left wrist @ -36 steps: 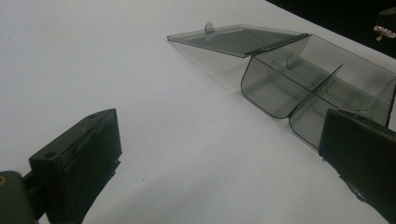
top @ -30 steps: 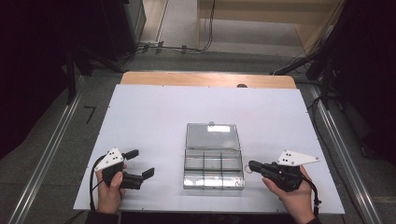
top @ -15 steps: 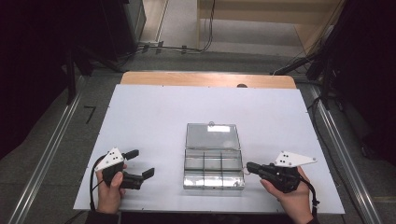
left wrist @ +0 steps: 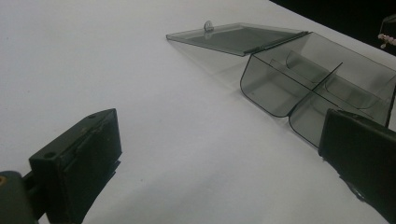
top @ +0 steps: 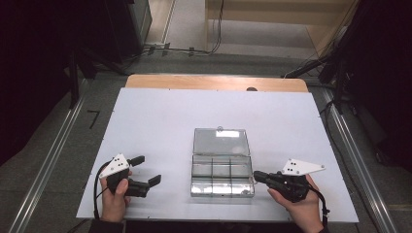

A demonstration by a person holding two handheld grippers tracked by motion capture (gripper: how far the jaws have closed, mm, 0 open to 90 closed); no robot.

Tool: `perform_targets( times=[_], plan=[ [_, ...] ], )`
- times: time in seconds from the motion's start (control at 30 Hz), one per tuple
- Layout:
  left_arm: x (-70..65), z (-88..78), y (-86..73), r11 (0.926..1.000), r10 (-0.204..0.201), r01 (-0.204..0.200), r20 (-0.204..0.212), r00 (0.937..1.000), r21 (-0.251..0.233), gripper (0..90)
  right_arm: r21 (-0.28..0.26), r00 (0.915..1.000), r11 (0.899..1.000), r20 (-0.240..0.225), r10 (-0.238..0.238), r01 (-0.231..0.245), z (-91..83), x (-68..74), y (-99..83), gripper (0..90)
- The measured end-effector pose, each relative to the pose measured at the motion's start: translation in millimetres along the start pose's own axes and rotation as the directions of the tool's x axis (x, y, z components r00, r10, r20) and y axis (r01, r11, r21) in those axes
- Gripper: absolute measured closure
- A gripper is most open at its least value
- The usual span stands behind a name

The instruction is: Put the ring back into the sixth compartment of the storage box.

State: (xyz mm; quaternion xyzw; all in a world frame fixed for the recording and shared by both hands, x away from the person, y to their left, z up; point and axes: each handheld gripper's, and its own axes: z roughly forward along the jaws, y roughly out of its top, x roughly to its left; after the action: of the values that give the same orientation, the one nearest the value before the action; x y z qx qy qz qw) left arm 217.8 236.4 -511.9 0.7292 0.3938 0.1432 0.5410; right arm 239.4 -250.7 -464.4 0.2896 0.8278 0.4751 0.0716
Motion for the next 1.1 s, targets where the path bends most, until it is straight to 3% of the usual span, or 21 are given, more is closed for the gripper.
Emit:
perform_targets(
  times=[0.6,0.97,1.1],
  plan=[
    [0.2,0.3,0.1,1.0000,0.000,0.000,0.001,1.0000,-0.001,0.0,0.022,0.9999,1.000,-0.014,-0.009,0.010,12.4,6.0,-3.1,86.4],
    [-0.1,0.5,0.0,1.0000,0.002,-0.002,0.001,1.0000,0.000,0.0,0.035,0.9987,0.999,-0.046,-0.021,0.022,19.7,10.6,-4.1,85.8],
    [0.0,0.5,0.0,1.0000,0.001,-0.001,0.001,1.0000,0.000,0.0,0.030,0.9968,0.999,-0.075,-0.027,0.029,21.3,11.6,-4.3,78.7]
  ],
)
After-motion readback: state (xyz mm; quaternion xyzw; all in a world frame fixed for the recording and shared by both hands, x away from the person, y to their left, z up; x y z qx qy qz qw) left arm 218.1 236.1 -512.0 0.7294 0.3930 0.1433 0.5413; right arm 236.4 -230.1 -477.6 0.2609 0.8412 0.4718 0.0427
